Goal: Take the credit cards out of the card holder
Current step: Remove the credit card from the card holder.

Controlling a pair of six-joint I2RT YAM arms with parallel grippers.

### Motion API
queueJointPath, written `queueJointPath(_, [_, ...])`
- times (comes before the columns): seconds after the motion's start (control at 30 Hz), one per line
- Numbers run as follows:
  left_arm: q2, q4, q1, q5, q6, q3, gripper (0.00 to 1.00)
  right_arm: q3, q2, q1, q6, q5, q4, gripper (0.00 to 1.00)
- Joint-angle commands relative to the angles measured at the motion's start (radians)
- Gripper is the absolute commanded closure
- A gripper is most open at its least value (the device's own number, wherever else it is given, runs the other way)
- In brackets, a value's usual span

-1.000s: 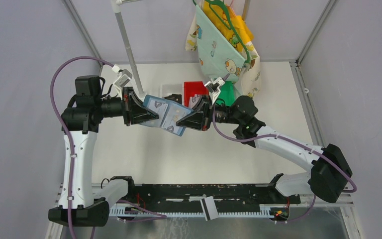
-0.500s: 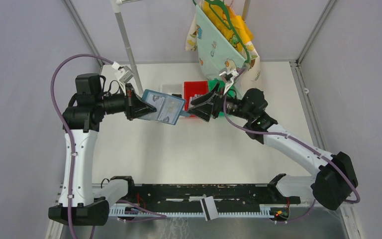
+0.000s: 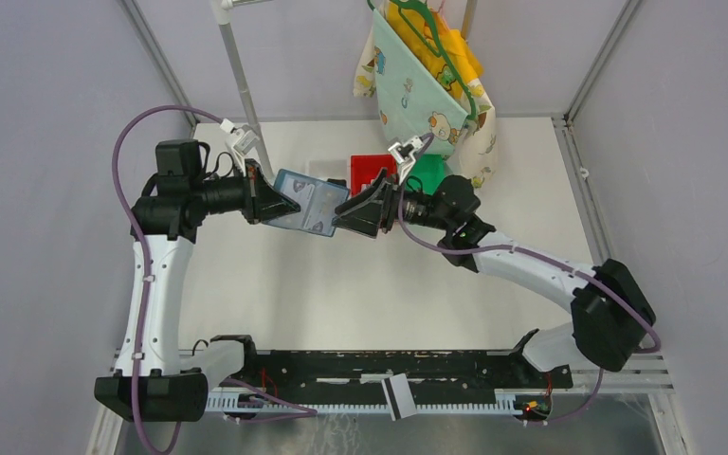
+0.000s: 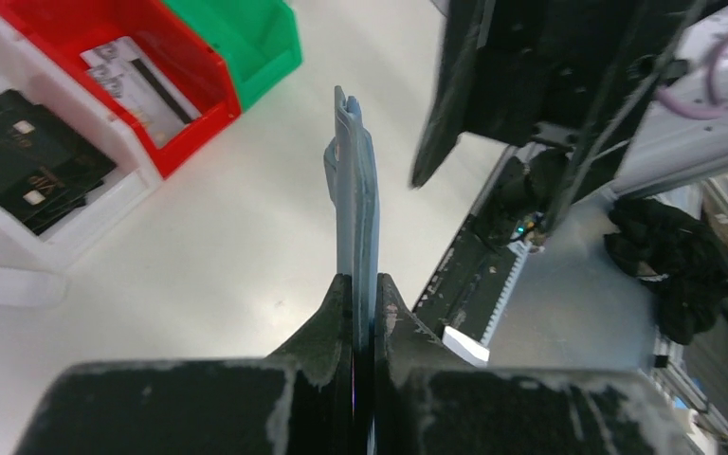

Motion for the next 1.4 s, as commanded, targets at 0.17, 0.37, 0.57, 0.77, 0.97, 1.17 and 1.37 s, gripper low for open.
queueJointPath(0.17, [-0.026, 0.056, -0.002, 0.253, -0.085, -0.023, 0.97, 0.048, 0.130, 0.057, 0.250, -0.077, 0.374, 0.34])
queueJointPath(0.37, [-0.031, 0.057, -0.002, 0.309, -0.090, -0.021, 0.96, 0.052, 0.168, 0.070, 0.266, -0.074, 0.387, 0.35])
queueJointPath(0.57, [-0.042, 0.056, -0.002, 0.356, -0.119, -0.017, 0.94, 0.084, 0.202, 0.080, 0.285, -0.073, 0.405, 0.36])
queueJointPath(0.77, [-0.051, 0.056, -0.001, 0.384, -0.123, -0.026, 0.92, 0.120, 0.225, 0.093, 0.307, -0.078, 0.429, 0.39])
queueJointPath(0.97, [-0.050, 0.056, -0.002, 0.390, -0.123, -0.031, 0.91, 0.145, 0.250, 0.099, 0.366, -0.092, 0.497, 0.59])
queueJointPath(1.17, [-0.061, 0.058, -0.002, 0.402, -0.115, -0.021, 0.87, 0.150, 0.262, 0.099, 0.384, -0.091, 0.510, 0.88])
queueJointPath(1.37, [-0.052, 0.057, -0.002, 0.457, -0.126, -0.004, 0.64, 0.112, 0.252, 0.098, 0.389, -0.085, 0.531, 1.00])
